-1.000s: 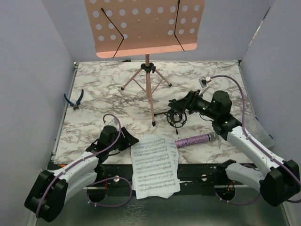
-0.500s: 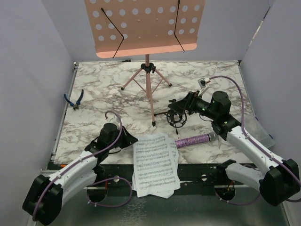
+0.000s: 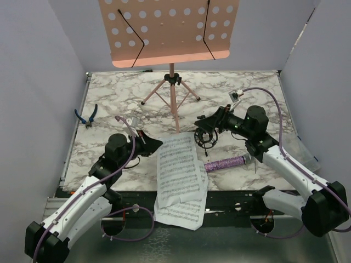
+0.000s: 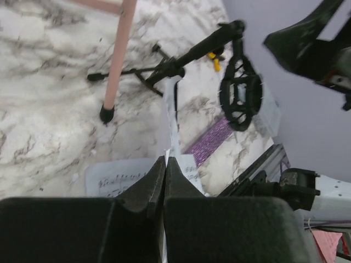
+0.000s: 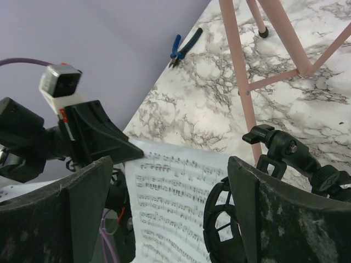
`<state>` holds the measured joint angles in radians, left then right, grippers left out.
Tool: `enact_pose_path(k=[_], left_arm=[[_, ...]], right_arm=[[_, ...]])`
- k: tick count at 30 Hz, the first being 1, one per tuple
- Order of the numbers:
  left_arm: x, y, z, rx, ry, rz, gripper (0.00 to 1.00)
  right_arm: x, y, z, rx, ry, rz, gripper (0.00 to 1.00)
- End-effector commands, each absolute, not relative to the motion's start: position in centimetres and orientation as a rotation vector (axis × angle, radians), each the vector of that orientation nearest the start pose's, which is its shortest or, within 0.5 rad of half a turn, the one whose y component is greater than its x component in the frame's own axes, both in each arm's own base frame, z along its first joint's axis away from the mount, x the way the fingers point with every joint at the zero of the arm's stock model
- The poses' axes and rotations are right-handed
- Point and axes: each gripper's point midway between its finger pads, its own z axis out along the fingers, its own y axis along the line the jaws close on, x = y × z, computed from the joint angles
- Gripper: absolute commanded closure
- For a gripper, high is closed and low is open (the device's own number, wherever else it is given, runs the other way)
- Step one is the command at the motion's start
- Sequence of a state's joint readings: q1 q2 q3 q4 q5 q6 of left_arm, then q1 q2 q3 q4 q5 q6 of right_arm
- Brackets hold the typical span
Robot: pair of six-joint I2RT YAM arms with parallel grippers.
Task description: Set up the instrument practice props
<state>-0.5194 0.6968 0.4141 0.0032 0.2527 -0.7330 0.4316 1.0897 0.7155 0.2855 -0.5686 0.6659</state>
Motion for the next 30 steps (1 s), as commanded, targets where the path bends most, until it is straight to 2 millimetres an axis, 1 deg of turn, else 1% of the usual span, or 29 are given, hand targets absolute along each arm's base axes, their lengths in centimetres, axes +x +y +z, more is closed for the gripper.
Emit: enact_pose_path(k=[1, 5, 8, 11, 16, 19, 25, 30], left_arm=[[21.2, -20.4, 24.2, 0.063, 1.801, -1.109, 1.0], [20.9, -19.4, 29.1, 0.07, 1.648, -1.095, 1.0], [20.4, -18.7, 32.1, 0.076, 1.551, -1.093, 1.0], [19.7, -18.5, 34.6, 0.095, 1.475, -1.116, 1.0], [18.7, -19.3, 37.1, 0.136, 1.426, -1.199, 1.0], [17.8, -20.0, 38.6, 0.189, 1.385, -1.264, 1.0], [16.4, -20.6, 41.9, 0.256, 1.286, -1.336, 1.0], [16.2, -20.9, 43.2, 0.278, 1.255, -1.359, 1.0]], right_arm=[[26.9, 25.2, 26.3, -0.257, 1.771, 1.296, 0.1], [26.7, 25.0, 26.6, -0.269, 1.757, 1.279, 0.1], [26.4, 25.0, 26.8, -0.303, 1.746, 1.271, 0.08], [25.8, 25.0, 27.3, -0.337, 1.695, 1.289, 0.06], [24.8, 25.1, 28.6, -0.408, 1.606, 1.307, 0.06], [24.4, 25.2, 28.9, -0.451, 1.561, 1.307, 0.05], [24.1, 25.8, 29.0, -0.538, 1.5, 1.323, 0.04], [24.1, 26.9, 28.9, -0.603, 1.452, 1.409, 0.04]])
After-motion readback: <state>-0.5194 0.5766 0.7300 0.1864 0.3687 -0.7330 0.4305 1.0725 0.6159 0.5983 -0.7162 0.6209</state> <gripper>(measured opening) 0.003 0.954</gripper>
